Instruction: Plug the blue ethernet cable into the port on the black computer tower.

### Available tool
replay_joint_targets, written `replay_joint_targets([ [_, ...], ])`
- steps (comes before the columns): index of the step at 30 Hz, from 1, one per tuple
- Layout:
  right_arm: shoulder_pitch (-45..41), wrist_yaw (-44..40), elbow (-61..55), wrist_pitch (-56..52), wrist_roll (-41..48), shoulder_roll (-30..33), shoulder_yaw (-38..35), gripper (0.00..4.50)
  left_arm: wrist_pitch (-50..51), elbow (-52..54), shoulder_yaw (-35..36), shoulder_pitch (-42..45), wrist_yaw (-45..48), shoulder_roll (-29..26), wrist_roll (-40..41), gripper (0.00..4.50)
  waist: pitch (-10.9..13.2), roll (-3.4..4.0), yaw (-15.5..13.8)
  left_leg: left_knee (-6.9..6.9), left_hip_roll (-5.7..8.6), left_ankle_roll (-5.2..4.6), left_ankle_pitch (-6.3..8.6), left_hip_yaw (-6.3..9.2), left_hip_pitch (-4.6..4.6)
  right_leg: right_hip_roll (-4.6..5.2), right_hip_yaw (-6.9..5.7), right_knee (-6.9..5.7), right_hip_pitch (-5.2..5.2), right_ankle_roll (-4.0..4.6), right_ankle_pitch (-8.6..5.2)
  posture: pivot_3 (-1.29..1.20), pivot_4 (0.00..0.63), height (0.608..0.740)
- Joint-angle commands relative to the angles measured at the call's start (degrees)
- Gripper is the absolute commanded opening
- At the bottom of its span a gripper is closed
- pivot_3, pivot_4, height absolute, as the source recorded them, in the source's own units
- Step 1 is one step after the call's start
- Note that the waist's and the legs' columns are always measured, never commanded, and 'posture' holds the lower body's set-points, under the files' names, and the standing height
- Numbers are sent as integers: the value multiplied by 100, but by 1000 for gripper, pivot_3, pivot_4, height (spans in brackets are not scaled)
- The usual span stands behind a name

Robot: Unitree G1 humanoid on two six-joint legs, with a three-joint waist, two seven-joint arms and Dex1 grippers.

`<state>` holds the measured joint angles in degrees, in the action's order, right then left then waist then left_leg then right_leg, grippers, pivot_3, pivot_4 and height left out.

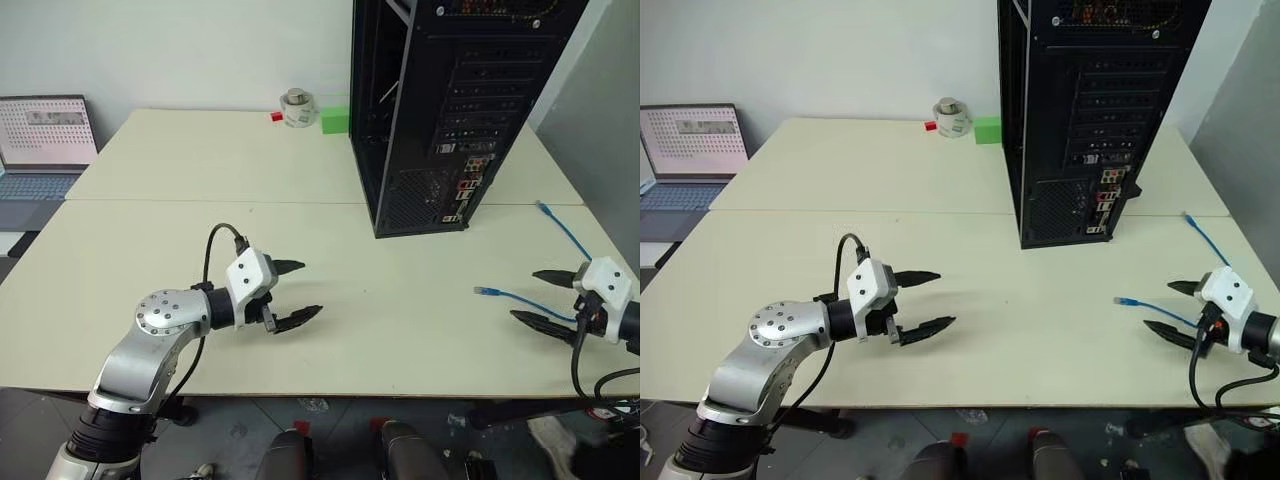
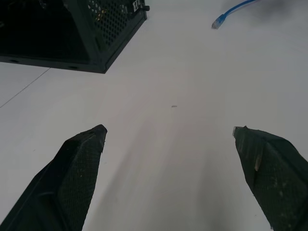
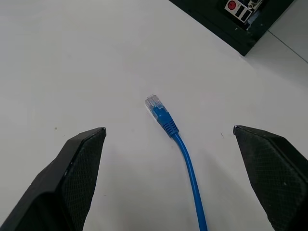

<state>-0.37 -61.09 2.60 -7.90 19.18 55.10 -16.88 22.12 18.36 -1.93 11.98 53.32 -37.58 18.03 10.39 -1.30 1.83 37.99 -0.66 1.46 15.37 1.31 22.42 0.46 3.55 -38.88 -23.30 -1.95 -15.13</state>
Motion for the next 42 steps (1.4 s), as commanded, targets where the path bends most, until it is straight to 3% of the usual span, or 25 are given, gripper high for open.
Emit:
replay_joint_targets([
  [1,-79,-26,-52,118,2,80,-172,4500,32,313,83,43,50,-39,222,4484,0,0,-3,0,0,0,0,0,0,0,0,0,0,0,0,0,150,740],
  [10,-105,-22,-14,90,-127,116,-58,4500,110,422,-15,89,3,-97,168,4484,0,0,-5,0,1,0,0,0,0,1,0,0,0,0,0,0,150,740],
  [16,-450,-13,243,-10,-440,57,410,4500,167,582,-305,205,-88,9,84,4484,0,0,-3,1,1,0,0,0,-1,1,0,0,1,0,0,0,150,740],
  [22,-1091,-99,1057,145,-794,-48,1010,4500,228,613,-402,363,-395,258,91,4484,0,0,-5,2,2,0,0,-1,-4,1,2,-2,3,1,1,0,150,740],
  [31,-2021,-469,2698,554,-1230,-105,1562,4500,198,660,-457,307,-382,184,44,4484,0,0,-2,4,2,0,0,-2,-6,1,2,-2,4,2,1,0,150,740],
  [42,-2336,-759,3071,619,-1424,-51,1814,1726,69,484,-521,390,-242,125,-49,4500,-1,0,-2,6,2,0,0,0,-8,4,0,-2,9,2,2,0,150,740],
])
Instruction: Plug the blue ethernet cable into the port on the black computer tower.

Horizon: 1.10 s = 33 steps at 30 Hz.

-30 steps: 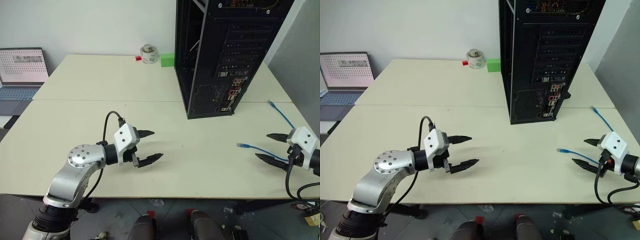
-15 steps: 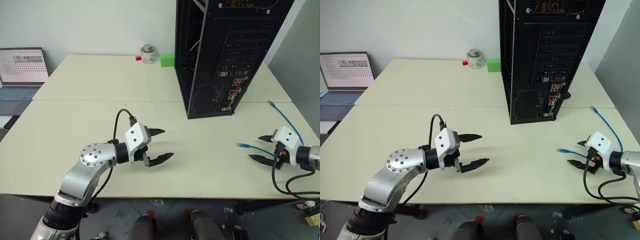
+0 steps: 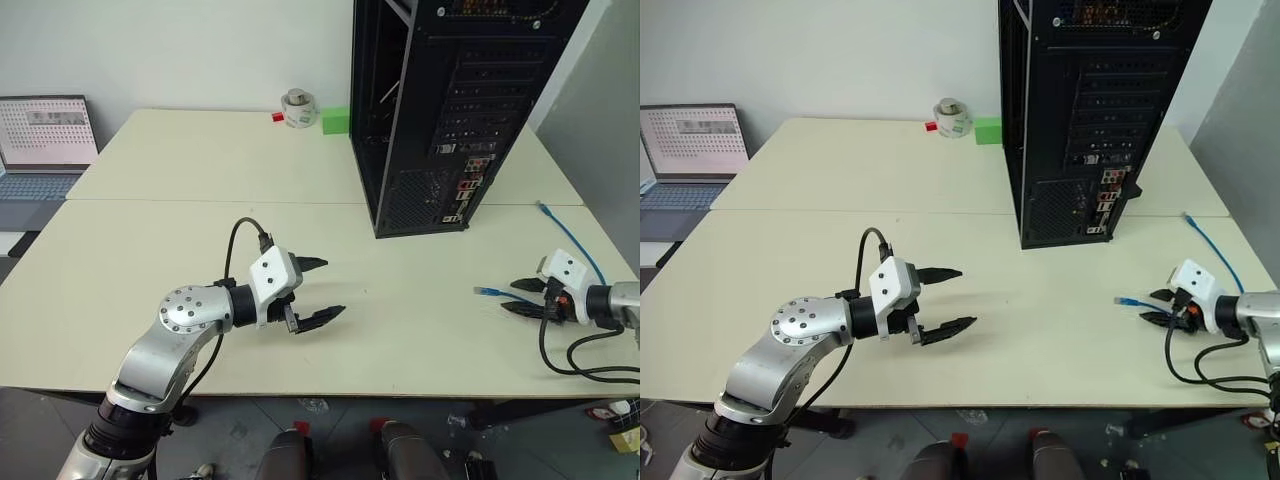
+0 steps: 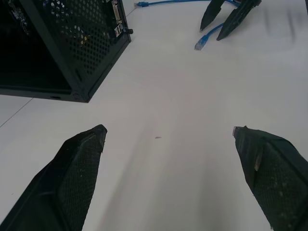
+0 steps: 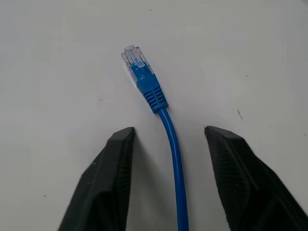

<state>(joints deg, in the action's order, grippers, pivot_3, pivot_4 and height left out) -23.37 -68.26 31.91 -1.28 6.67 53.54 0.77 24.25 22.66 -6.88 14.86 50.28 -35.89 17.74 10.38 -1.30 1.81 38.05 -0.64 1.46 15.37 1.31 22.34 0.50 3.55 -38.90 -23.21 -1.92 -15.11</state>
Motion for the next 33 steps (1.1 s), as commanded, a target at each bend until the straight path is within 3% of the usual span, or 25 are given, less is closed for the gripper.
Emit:
replay_joint_targets([
  [1,-54,-58,155,-45,-178,109,52,1561,-159,15,-42,124,78,-36,-46,4500,0,0,1,0,0,0,0,0,0,0,0,0,0,0,0,0,150,740],
  [7,-100,-181,-310,-337,90,43,-74,175,-223,-216,-166,312,106,21,-172,4500,0,-1,-1,1,1,0,0,1,0,0,0,0,2,0,0,0,150,740],
  [9,-58,-232,-785,-496,233,-8,-100,40,-233,-318,-238,445,166,36,-185,4500,0,0,5,1,1,0,0,0,0,0,0,-1,2,0,0,0,150,740],
  [16,-86,35,-3073,-1496,363,-487,363,40,-326,-1017,-693,1203,500,323,-365,4500,0,0,3,1,0,0,0,3,1,-3,-2,-4,-2,-1,0,0,150,740],
  [21,-314,294,-4040,-2266,363,-938,814,40,-487,-1500,-1085,1659,693,589,-579,4500,0,0,-14,5,5,1,0,12,16,2,-13,-2,-7,0,0,0,150,740],
  [30,-614,557,-4393,-2688,279,-1292,1237,40,-851,-1949,-1339,1894,939,773,-830,4500,0,0,-12,8,5,0,0,18,21,2,-21,-2,-10,0,0,0,150,740],
  [33,-640,570,-4416,-2716,287,-1342,1288,0,-955,-2036,-1328,1908,964,806,-891,3924,0,0,-8,8,4,0,0,17,21,1,-21,-2,-10,0,0,0,150,740],
])
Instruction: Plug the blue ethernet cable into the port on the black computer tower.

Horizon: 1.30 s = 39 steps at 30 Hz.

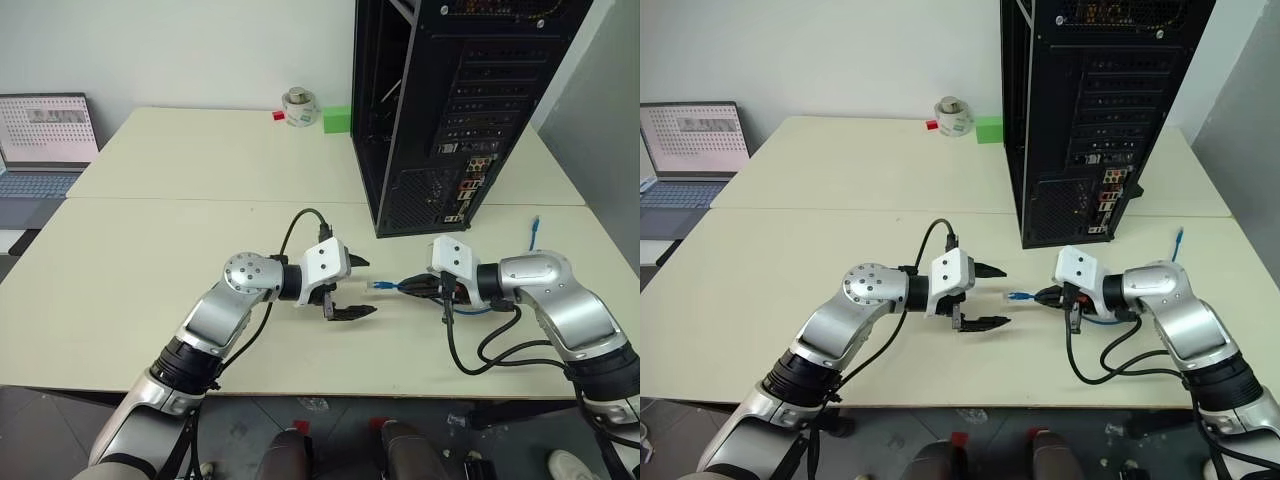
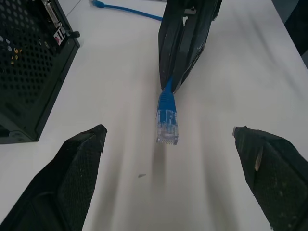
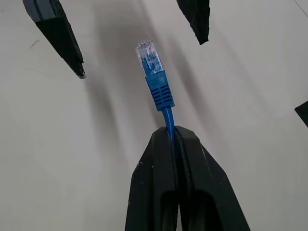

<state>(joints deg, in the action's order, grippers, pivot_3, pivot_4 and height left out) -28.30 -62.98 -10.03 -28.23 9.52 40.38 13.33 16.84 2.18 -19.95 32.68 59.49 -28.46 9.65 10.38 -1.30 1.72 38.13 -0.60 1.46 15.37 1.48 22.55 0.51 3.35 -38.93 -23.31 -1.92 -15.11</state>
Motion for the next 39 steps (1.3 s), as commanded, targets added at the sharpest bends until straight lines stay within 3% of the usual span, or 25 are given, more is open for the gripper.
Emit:
replay_joint_targets([
  [1,-150,40,-225,-26,9,-36,47,0,-238,-14,-4,131,46,77,-91,3705,0,0,0,0,0,0,0,0,0,0,0,0,0,0,0,0,150,740],
  [17,-156,30,-254,7,27,-40,179,0,-575,-223,-2,95,250,51,-328,278,0,0,-1,0,1,0,0,1,1,0,-2,0,0,0,0,0,150,740],
  [25,-179,31,-284,23,45,-62,193,0,-751,-286,11,54,209,93,-451,278,0,0,0,0,0,0,0,1,1,0,-2,0,-1,0,0,0,150,740],
  [33,-239,-183,-219,88,254,54,-19,1865,-1471,-343,215,-101,110,222,-355,278,0,0,0,0,0,0,0,1,1,1,-2,0,-1,0,0,0,150,740],
  [36,-283,-399,-407,-738,1110,209,-647,2565,-2615,-493,282,-274,-75,180,-570,278,0,0,-2,0,0,0,0,1,1,2,-2,0,-1,1,0,0,150,740],
  [39,-212,-402,-555,-1316,1700,298,-1037,2739,-3685,-668,332,-425,-285,141,-800,278,0,0,-11,0,2,0,0,3,3,11,-4,1,-1,1,1,0,150,740],
])
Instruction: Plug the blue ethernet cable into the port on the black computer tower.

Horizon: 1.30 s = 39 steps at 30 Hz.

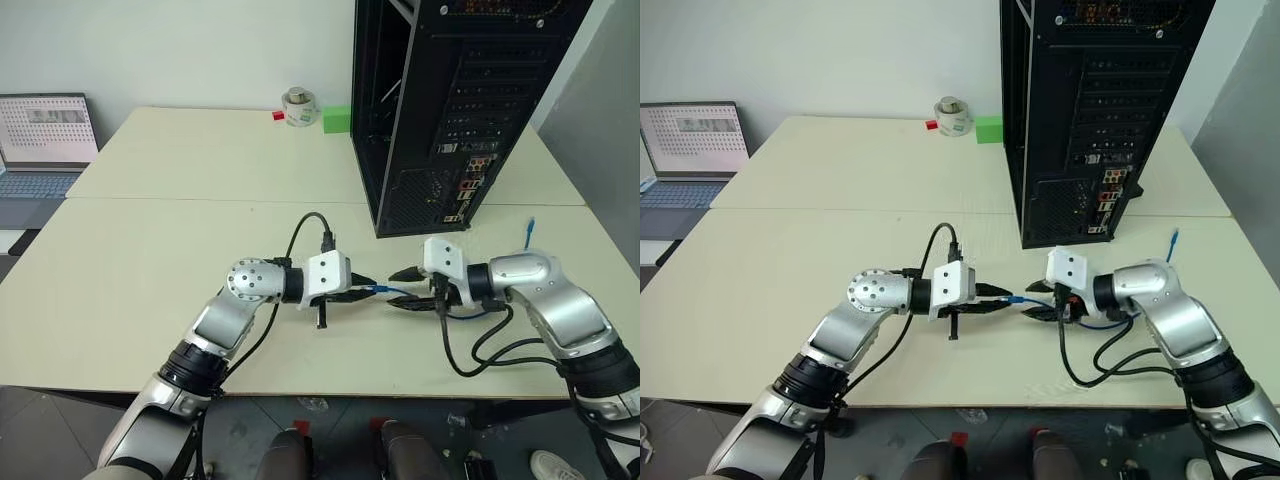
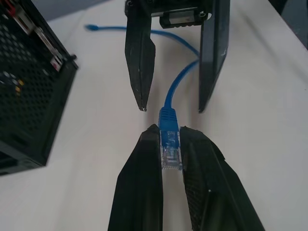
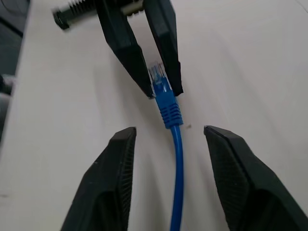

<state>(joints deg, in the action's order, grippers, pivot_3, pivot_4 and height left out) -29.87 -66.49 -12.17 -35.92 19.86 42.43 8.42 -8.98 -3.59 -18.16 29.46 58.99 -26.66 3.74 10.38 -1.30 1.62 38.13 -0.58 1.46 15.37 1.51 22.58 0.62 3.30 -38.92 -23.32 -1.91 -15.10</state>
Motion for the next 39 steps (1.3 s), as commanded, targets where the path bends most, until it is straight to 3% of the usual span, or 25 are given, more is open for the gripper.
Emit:
replay_joint_targets([
  [1,-27,22,-371,-731,839,53,-645,2739,-1537,-186,161,-134,-339,-67,-346,278,0,0,1,0,0,0,0,0,0,2,-1,0,0,0,0,0,150,740],
  [6,98,562,-401,-1419,1469,-386,-964,2739,-3855,-837,273,-157,-1277,-126,-1304,278,0,0,7,-1,-2,-1,0,-2,-2,0,1,-1,0,0,0,0,150,740],
  [9,121,797,-432,-1658,1713,-631,-1004,2739,-4594,-1042,446,-119,-1928,-68,-1755,278,0,0,0,-1,1,-1,0,-1,2,3,1,0,0,0,1,0,150,740],
  [23,15,1170,-189,-1929,2260,-996,-979,2739,-5201,-1491,433,144,-3140,-175,-2537,278,-1,1,5,-1,4,-1,0,9,6,6,-20,-1,0,-1,1,0,150,740],
  [26,-29,1227,-136,-1920,2315,-1037,-987,2355,-5221,-1478,392,138,-3196,-214,-2562,278,-1,1,5,-1,3,-1,0,11,7,6,-23,-1,0,-1,1,0,150,740],
  [29,-65,1277,-107,-1916,2381,-1075,-987,1436,-5232,-1438,348,112,-3225,-244,-2552,278,-1,1,5,-1,4,-1,0,15,10,6,-27,-1,0,-1,1,0,150,740],
  [35,-100,1306,-63,-1908,2421,-1103,-978,202,-5225,-1389,248,84,-3216,-285,-2521,278,-1,1,3,1,4,-1,0,25,16,8,-41,0,0,0,1,0,150,740],
  [39,-112,1299,-42,-1902,2422,-1104,-960,3,-5210,-1372,177,70,-3210,-312,-2468,278,-1,2,3,1,4,-1,0,35,19,8,-51,0,0,0,1,0,150,740],
])
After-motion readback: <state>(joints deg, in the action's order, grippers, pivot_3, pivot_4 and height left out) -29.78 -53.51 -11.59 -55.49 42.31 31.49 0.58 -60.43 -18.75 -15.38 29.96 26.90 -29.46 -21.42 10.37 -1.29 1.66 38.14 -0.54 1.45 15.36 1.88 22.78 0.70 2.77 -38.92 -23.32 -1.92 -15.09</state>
